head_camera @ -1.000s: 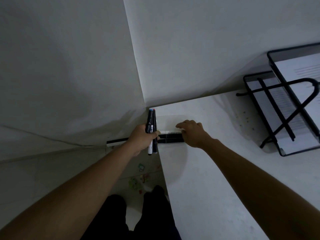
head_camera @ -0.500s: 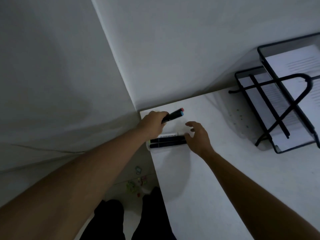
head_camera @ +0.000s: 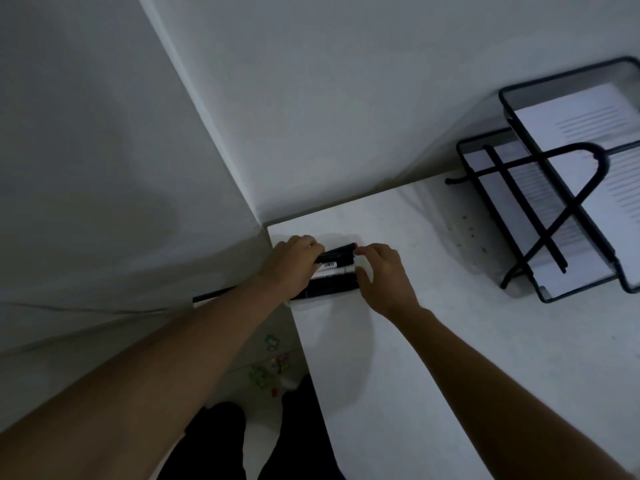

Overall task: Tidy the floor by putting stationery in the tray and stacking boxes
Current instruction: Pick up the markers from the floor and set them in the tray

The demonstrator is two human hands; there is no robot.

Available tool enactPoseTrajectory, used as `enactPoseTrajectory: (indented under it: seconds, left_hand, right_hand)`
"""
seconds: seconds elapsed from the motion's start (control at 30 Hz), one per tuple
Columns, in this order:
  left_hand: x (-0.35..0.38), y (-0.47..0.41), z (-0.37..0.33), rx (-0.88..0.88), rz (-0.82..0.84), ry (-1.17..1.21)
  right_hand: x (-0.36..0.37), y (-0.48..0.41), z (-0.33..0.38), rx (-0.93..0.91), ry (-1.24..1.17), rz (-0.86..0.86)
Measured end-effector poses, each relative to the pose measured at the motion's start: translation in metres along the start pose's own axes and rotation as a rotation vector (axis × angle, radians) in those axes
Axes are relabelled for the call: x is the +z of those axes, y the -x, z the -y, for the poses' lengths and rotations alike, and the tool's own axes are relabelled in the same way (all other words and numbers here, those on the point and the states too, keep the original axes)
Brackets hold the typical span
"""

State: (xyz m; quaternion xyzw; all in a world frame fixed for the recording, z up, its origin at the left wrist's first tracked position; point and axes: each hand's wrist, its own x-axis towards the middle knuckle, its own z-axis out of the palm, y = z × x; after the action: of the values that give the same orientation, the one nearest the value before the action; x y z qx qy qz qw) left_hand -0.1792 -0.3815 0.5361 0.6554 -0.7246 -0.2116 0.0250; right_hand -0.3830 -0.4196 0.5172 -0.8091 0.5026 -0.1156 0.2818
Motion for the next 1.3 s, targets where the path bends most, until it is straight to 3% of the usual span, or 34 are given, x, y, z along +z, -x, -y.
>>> enactPoseTrajectory:
  seconds: [0.1, 0.27, 0.47, 0.67, 0.83, 1.17, 1.3]
  left_hand:
    - [0.004, 0.007, 0.006, 0.006, -0.046, -0.137]
    - [0.004, 0.02, 0.009, 0.052, 0.001, -0.168]
    - [0.009, 0.03, 0.006, 0.013, 0.076, -0.216]
    - [0.004, 0.026, 0.009, -0.031, 0.124, -0.083]
    - [0.006, 0.034, 0.01, -0.164, 0.207, -0.073]
    - [0.013, 0.037, 0.0, -0.189, 0.104, -0.113]
    - [0.009, 0.038, -0.001, -0.156, 0.057, 0.073]
  right_hand:
    - [0.003, -0.004, 0.004, -0.132, 0.26, -0.046]
    - [0.009, -0.011, 0.012, -0.315, 0.398, 0.179]
    - [0.008, -0.013, 0.011, -0.302, 0.477, 0.204]
    - [0.01, -0.015, 0.014, -0.311, 0.455, 0.173]
    - [0.013, -0.024, 0.023, -0.324, 0.474, 0.256]
    - [0.014, -0.026, 0.024, -0.251, 0.503, 0.341]
    - [0.012, -0.018, 0.014, -0.272, 0.453, 0.306]
